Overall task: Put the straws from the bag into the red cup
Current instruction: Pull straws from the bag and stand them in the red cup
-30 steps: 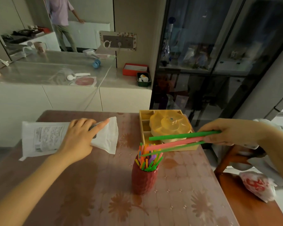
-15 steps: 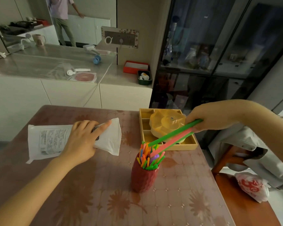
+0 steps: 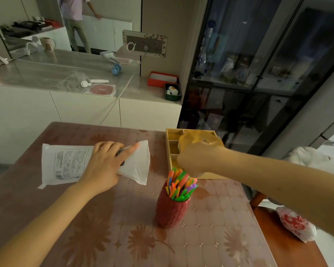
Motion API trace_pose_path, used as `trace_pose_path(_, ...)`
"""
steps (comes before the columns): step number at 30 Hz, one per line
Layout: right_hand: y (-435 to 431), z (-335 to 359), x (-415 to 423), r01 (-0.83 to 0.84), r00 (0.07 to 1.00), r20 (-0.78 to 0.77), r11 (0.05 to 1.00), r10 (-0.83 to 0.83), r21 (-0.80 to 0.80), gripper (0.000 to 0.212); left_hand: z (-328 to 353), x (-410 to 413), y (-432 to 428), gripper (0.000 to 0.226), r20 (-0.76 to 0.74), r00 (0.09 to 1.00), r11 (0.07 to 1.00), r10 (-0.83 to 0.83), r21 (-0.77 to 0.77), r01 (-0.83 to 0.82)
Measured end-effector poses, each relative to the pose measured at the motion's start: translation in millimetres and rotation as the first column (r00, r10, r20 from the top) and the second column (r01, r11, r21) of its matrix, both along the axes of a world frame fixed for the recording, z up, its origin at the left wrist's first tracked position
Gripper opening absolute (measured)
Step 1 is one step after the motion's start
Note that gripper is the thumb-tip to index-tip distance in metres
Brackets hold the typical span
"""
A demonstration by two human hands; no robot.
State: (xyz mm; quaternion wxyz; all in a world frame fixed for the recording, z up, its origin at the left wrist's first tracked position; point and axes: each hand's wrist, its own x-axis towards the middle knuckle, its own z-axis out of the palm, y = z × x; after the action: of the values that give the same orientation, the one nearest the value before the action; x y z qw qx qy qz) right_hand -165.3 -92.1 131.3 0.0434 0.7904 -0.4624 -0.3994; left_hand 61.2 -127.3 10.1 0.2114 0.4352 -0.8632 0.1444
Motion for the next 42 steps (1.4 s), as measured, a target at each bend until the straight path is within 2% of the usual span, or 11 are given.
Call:
trace_pose_path(4,-5,-9,4,0.025,0.99,0.136,0.997,-0.035,0.068,0.032,2,-2,0,0.099,-0.01,1.0,1.0,0.002,-0.008,-0.002)
trace_pose_path(7,-7,-14,-6,0.062,0.908,0.417,0.997,-0.037,-0.048,0.035,2,0,-1,0.101,-0.021,1.0,1.0,-0.01,-0.008,0.01)
trace_pose_path(12,2,-66,-11,0.198,0.842,0.536,0.961,-0.066,-0.194,0.053,1,-1,-3,0.106,-0.119,0.992,0.995,-0.036,0.087,0.046)
trace_pose_path(17,4,-60,-21,0.423,0.153,0.908,0.856,-0.391,0.297,0.055,-4,1,8,0.108,-0.359,0.932,0.964,-0.054,0.226,0.143)
trace_pose_path(20,14,-48,-18,0.447,-0.375,0.881,0.776,-0.289,0.445,0.054,3,0,9,0.109,-0.391,0.908,0.969,-0.152,0.124,0.216)
trace_pose_path(23,22,-39,-9,0.37,-0.616,0.744,0.738,-0.259,0.564,0.036,19,-2,4,0.095,-0.345,0.9,0.962,-0.267,-0.036,0.272)
trace_pose_path(26,29,-36,2,0.367,-0.508,0.803,0.766,-0.311,0.528,0.049,38,-9,-2,0.072,-0.249,0.899,0.929,-0.362,-0.173,0.326)
trace_pose_path(32,39,-35,12,0.662,-0.127,0.989,0.748,0.071,0.032,0.011,51,-25,-3,0.062,-0.276,0.902,0.944,-0.331,-0.102,0.315)
trace_pose_path(34,44,-34,10,0.646,-0.205,0.977,0.758,0.056,0.092,0.009,44,-25,-3,0.068,-0.347,0.925,0.983,-0.153,0.044,0.18)
trace_pose_path(39,50,-30,10,0.446,-0.653,0.742,0.715,-0.152,0.539,0.011,27,-28,9,0.096,-0.445,0.893,0.955,0.06,0.286,0.079)
trace_pose_path(42,52,-27,7,0.291,-0.76,0.602,0.702,-0.243,0.65,0.014,23,-33,20,0.083,-0.494,0.852,0.954,0.175,0.298,-0.024)
